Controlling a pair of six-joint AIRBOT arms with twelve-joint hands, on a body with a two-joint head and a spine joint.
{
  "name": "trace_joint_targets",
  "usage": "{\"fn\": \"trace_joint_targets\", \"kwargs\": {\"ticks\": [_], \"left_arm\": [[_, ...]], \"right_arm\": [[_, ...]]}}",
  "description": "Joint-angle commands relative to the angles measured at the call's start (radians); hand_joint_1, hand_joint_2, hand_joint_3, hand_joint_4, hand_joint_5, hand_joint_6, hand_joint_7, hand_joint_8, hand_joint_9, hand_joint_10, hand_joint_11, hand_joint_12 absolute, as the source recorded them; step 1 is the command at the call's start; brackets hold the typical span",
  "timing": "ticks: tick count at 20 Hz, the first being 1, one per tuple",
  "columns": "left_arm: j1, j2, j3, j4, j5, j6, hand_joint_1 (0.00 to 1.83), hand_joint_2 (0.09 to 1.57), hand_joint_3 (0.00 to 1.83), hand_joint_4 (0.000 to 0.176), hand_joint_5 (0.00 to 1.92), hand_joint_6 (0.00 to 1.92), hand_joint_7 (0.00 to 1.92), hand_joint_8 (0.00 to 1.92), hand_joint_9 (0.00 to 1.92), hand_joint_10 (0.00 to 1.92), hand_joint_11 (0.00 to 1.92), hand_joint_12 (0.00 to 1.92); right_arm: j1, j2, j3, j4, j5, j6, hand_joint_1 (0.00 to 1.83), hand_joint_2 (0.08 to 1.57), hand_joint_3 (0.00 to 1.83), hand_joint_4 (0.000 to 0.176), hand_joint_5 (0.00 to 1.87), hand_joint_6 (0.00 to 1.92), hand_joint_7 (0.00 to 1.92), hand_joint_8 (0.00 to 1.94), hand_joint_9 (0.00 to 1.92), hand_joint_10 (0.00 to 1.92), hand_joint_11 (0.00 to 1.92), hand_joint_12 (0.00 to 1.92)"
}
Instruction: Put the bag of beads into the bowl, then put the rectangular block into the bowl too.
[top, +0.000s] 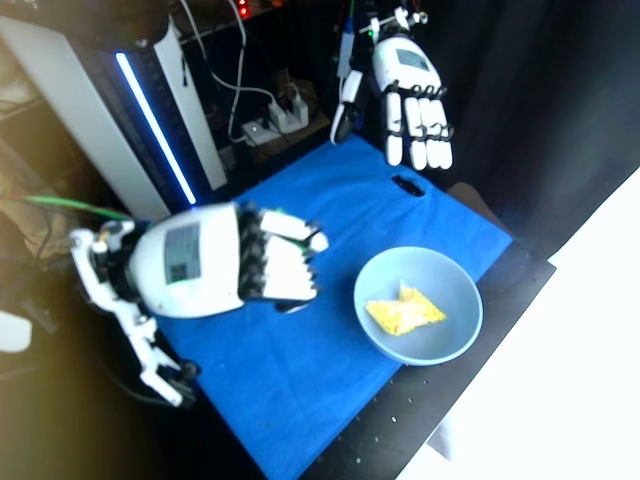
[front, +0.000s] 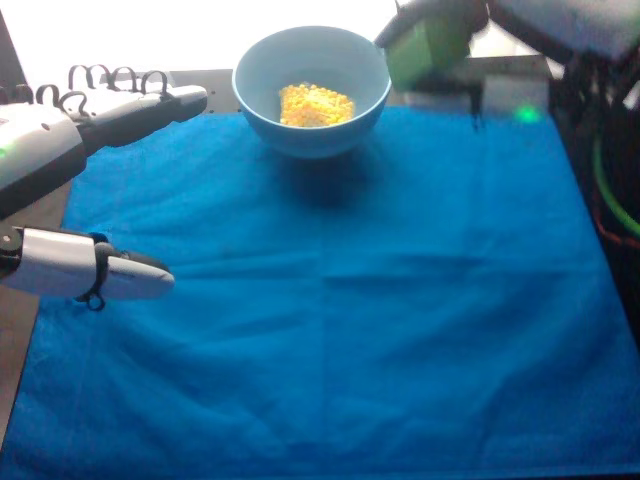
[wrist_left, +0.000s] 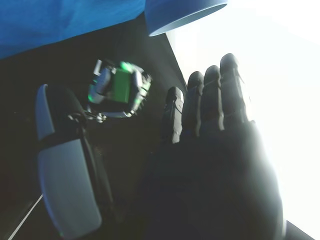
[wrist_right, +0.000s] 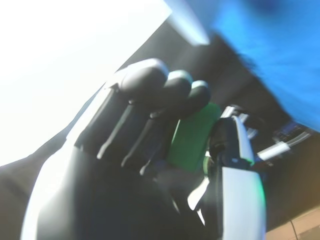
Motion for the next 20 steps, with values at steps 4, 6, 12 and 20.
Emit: {"fn": "trace_joint_targets", "kwargs": {"ticks": [4, 6, 12, 20], "left_arm": [[-0.011, -0.008, 0.012, -0.001, -0.118, -0.017, 0.79, 0.91, 0.00, 0.164, 0.08, 0.00, 0.09, 0.00, 0.03, 0.00, 0.02, 0.02], [-0.011, -0.014, 0.022, 0.003, -0.123, -0.028, 0.78, 0.90, 0.00, 0.142, 0.07, 0.00, 0.09, 0.00, 0.04, 0.01, 0.04, 0.03], [-0.041, -0.041, 0.048, 0.032, -0.111, -0.047, 0.85, 0.90, 0.00, 0.110, 0.07, 0.00, 0.11, 0.00, 0.06, 0.00, 0.00, 0.09], [-0.048, -0.047, 0.057, 0.033, -0.112, -0.059, 0.88, 0.89, 0.00, 0.063, 0.03, 0.00, 0.08, 0.00, 0.04, 0.00, 0.00, 0.16]], "right_arm": [[0.085, -0.131, 0.131, 0.096, 0.014, 0.001, 1.11, 1.12, 0.00, 0.000, 0.98, 0.98, 1.17, 0.76, 1.08, 1.14, 0.88, 1.54], [0.118, -0.188, 0.188, 0.096, -0.043, 0.001, 1.11, 1.11, 0.00, 0.000, 1.00, 0.95, 1.18, 0.81, 1.12, 1.33, 0.98, 1.68], [0.144, -0.282, 0.297, 0.095, -0.159, 0.001, 0.97, 1.02, 0.00, 0.050, 0.85, 0.08, 0.97, 0.03, 0.93, 0.34, 0.55, 1.32], [0.152, -0.295, 0.309, 0.088, -0.169, 0.001, 0.65, 0.85, 0.01, 0.176, 0.00, 0.00, 0.02, 0.00, 0.00, 0.00, 0.00, 0.00]]}}
